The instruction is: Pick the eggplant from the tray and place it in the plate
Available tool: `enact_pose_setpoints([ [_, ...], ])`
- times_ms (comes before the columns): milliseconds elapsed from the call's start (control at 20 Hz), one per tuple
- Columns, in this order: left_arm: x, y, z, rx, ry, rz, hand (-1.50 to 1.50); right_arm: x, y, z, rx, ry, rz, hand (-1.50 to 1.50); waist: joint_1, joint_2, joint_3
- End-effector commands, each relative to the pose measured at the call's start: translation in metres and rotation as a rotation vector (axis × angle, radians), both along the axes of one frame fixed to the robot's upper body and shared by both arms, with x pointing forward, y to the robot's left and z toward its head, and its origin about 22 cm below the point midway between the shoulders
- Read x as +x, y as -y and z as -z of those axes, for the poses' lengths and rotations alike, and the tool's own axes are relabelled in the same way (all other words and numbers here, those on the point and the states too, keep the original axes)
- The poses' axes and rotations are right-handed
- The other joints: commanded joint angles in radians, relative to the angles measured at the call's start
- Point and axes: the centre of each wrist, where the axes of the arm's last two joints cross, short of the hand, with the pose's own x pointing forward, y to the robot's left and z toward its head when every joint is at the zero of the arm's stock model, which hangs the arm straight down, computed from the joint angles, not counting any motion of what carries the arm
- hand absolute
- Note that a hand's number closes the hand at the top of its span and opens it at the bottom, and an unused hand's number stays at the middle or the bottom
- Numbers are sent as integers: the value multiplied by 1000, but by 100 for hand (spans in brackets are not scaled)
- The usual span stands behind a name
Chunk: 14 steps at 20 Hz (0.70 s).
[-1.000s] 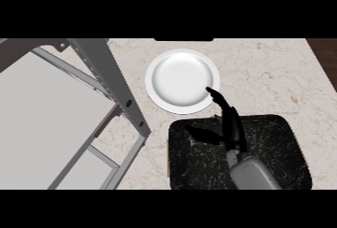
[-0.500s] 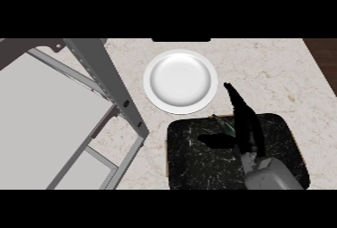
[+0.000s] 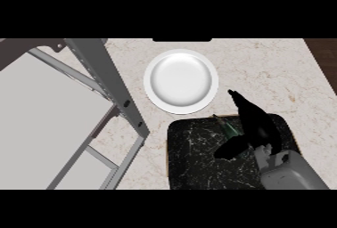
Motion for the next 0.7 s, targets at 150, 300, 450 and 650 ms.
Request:
enact_pose_setpoints([
  [150, -10, -9, 7, 4, 24, 8, 0, -4, -5, -16, -78, -184, 31, -150, 3, 1, 0],
  [300, -8, 1, -1, -11, 5, 25, 0, 8, 2, -4, -100, -213, 51, -150, 6, 2, 1],
  [450, 2, -13, -6, 2, -8, 18, 0, 13, 0, -11, -187, -256, 26, -150, 5, 1, 1],
  [650, -8, 3, 3, -3, 2, -2, 0, 14, 10, 4, -173, -296, 37, -150, 5, 1, 1],
])
